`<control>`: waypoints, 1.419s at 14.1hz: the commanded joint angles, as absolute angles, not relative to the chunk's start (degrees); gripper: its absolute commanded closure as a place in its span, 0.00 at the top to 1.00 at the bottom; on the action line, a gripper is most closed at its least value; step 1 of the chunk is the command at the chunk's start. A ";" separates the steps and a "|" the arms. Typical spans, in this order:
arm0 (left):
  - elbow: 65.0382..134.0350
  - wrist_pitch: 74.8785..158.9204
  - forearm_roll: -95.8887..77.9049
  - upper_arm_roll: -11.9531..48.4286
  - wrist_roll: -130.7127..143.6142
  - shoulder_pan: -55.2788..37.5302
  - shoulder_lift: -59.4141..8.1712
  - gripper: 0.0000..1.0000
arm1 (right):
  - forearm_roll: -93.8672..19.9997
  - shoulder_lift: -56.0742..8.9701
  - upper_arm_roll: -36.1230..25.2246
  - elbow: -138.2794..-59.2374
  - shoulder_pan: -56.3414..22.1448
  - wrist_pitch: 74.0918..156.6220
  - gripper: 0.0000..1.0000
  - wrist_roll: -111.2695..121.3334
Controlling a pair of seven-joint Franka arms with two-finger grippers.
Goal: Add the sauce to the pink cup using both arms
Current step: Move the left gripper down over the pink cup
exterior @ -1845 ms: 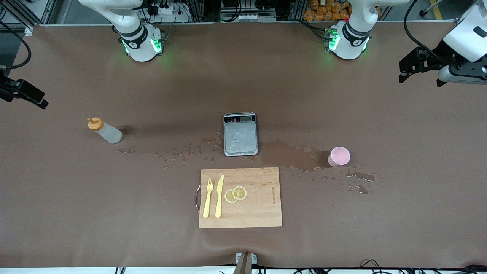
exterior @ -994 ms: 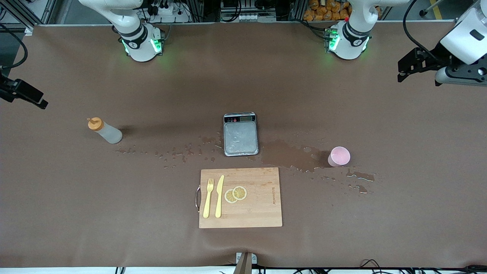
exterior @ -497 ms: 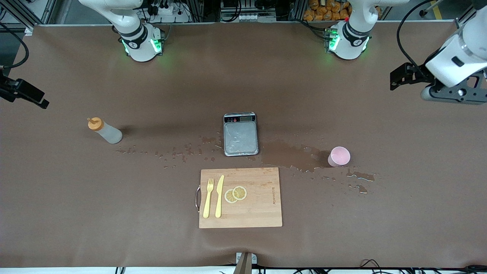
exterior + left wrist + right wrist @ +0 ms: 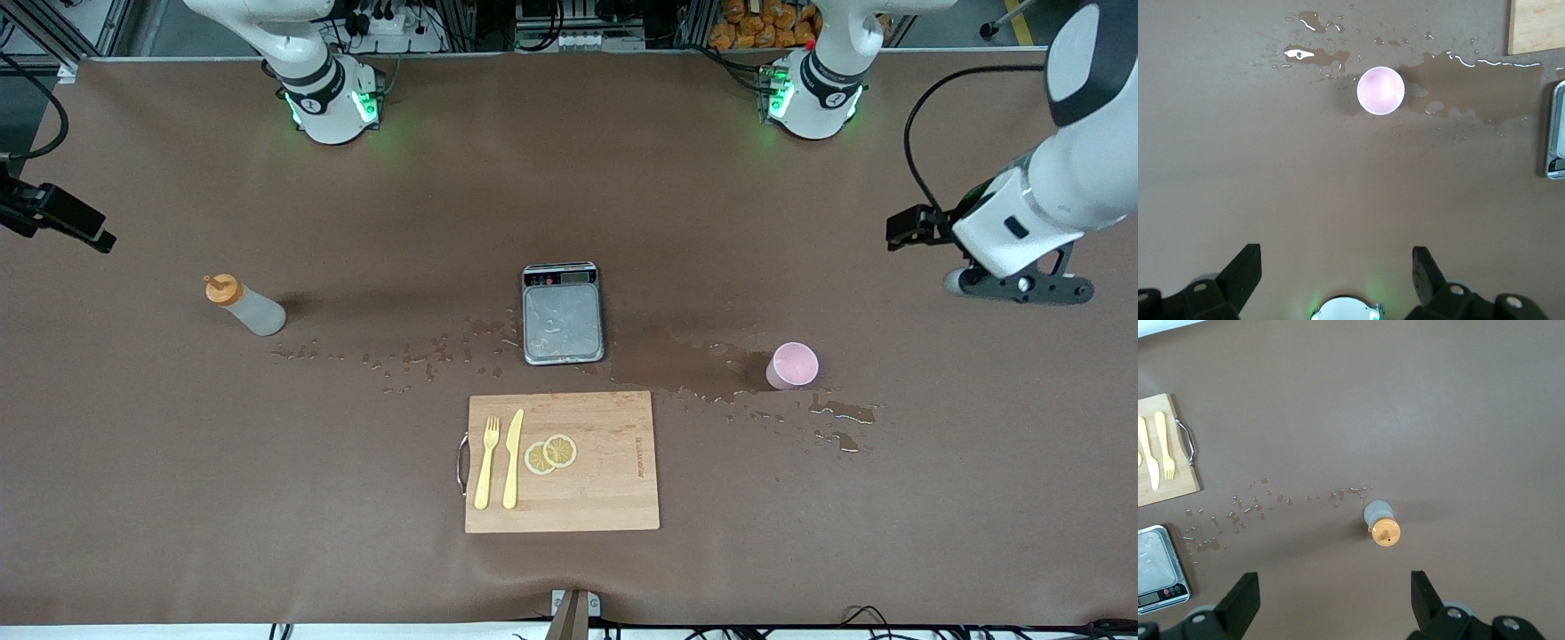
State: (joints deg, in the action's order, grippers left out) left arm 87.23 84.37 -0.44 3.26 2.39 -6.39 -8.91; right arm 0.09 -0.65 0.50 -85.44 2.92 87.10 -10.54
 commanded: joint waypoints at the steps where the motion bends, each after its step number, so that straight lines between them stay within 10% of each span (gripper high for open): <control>1: 91.12 89.71 -0.88 3.34 3.43 -6.06 -9.32 1.00 | -0.53 -3.24 0.97 -85.78 5.70 86.92 1.00 -9.67; 6: 100.71 103.34 -0.88 3.43 3.43 -4.75 -10.54 1.00 | -0.79 -6.50 0.97 -85.78 8.52 86.92 1.00 -9.76; 20: 100.64 115.56 0.36 3.51 3.51 -5.18 -25.04 1.00 | -6.32 -15.99 0.97 -85.17 20.56 82.71 1.00 -13.33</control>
